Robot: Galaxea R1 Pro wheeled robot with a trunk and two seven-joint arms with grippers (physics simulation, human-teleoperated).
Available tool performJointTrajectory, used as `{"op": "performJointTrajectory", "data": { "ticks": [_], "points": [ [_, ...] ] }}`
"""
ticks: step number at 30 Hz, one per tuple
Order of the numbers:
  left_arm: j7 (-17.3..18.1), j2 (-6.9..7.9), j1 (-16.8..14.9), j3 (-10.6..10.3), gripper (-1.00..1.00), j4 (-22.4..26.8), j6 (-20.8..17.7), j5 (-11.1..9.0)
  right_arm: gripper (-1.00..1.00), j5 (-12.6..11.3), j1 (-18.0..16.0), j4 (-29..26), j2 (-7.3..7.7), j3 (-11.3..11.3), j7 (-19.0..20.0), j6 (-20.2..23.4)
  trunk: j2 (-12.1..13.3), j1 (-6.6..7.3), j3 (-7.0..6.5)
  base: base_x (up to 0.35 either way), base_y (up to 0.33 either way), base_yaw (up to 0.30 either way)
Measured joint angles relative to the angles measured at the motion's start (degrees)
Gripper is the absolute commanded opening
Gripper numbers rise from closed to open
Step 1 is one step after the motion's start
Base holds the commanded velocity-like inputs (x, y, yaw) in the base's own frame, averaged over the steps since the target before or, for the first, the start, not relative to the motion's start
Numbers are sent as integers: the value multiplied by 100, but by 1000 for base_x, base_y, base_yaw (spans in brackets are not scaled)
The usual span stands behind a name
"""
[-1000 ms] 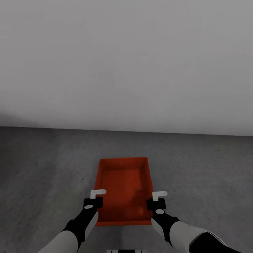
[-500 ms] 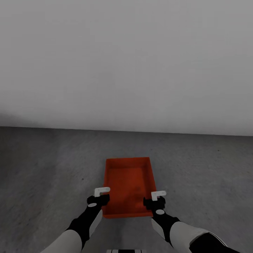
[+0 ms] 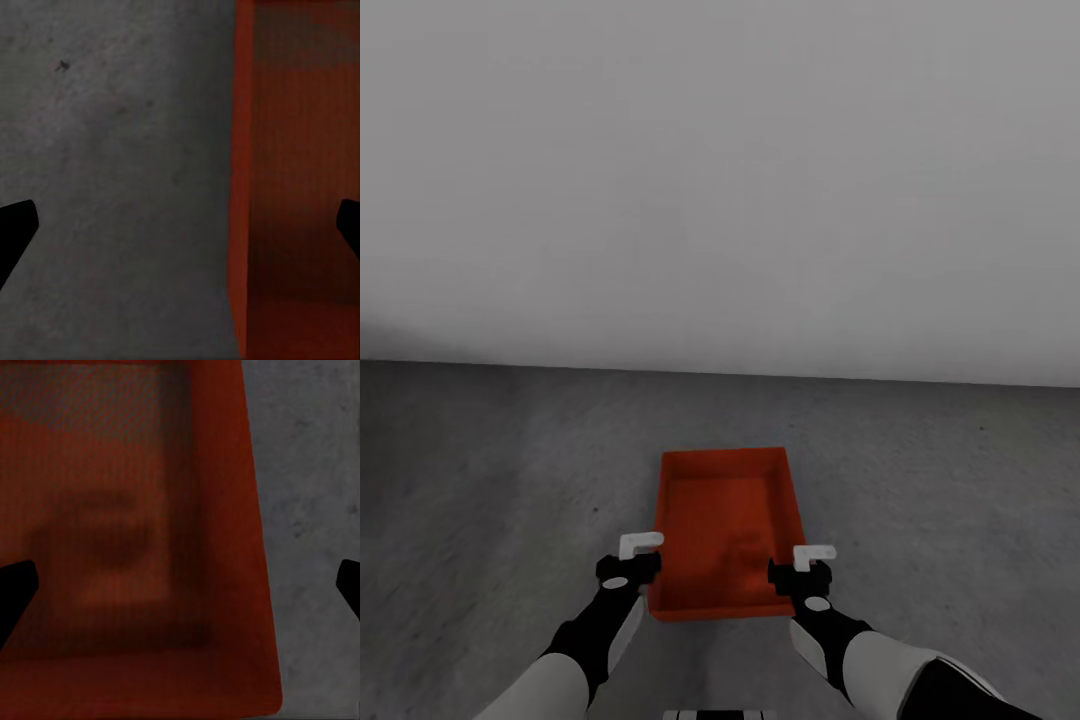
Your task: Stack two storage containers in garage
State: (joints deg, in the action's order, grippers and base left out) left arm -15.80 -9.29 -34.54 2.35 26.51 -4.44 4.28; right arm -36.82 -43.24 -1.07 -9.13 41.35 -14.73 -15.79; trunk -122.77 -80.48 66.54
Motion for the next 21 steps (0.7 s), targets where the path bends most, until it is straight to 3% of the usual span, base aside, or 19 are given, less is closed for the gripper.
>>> {"op": "performJointTrajectory", "data": {
  "ticks": [3,8,21],
  "points": [
    [-2,-5,0,3,100,-2,-3,-82,100,3,1,0,-4,0,-1,2,0,0,0,0,0,0],
    [-6,-2,0,-1,100,0,-23,-429,100,28,2,0,-11,1,-8,8,0,0,0,0,0,0],
    [-1,9,0,-25,100,0,-30,-530,100,9,2,0,-17,1,-14,7,480,263,-215,0,0,0]
  ]
}}
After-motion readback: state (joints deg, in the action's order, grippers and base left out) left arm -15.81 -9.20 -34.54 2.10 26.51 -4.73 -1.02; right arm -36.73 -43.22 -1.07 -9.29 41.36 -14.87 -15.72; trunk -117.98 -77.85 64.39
